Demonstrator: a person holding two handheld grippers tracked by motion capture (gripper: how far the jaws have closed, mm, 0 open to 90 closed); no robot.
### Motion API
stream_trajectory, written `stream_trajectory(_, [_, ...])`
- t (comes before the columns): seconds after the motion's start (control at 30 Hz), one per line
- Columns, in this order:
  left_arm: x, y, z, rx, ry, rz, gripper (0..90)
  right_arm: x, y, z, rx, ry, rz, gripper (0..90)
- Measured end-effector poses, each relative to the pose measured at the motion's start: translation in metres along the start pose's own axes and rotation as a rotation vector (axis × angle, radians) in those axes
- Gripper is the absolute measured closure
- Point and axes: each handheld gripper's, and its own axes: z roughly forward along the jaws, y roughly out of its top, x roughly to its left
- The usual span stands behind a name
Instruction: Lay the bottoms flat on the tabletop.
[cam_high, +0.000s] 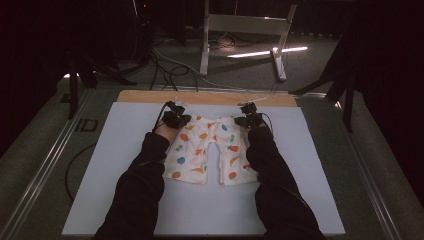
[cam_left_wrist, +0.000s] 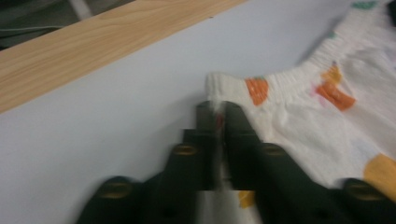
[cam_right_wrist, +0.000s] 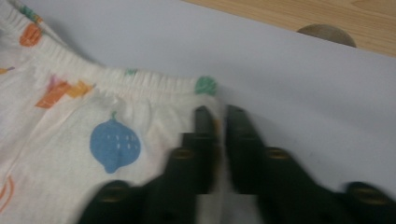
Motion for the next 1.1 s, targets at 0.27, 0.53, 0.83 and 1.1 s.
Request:
stream_trajectory(0.27, [-0.002, 0.003, -0.007, -0.003, -0.002, -0.035, 20.2, -0.003, 0.005, -0.012, -0.047, 0.007, 0.015, 37.5])
stream_trajectory(0.53, [-0.013, 0.003, -0.03, -0.045, -0.09, -0.028, 2.9, 0.013, 0.007, -0.026, -0.067, 0.076, -0.034, 38.5])
stream_trajectory(0.83, [-0.03, -0.019, -0.076, -0.099, -0.181, -0.014, 1.1, 0.046, -0.011, -0.04, 0.071, 0.113, -0.253, 90.0])
stream_trajectory(1.1, [-0.042, -0.048, -0.108, -0.131, -0.226, -0.006, 1.1, 0.054, -0.026, -0.033, 0.133, 0.102, -0.284, 90.0])
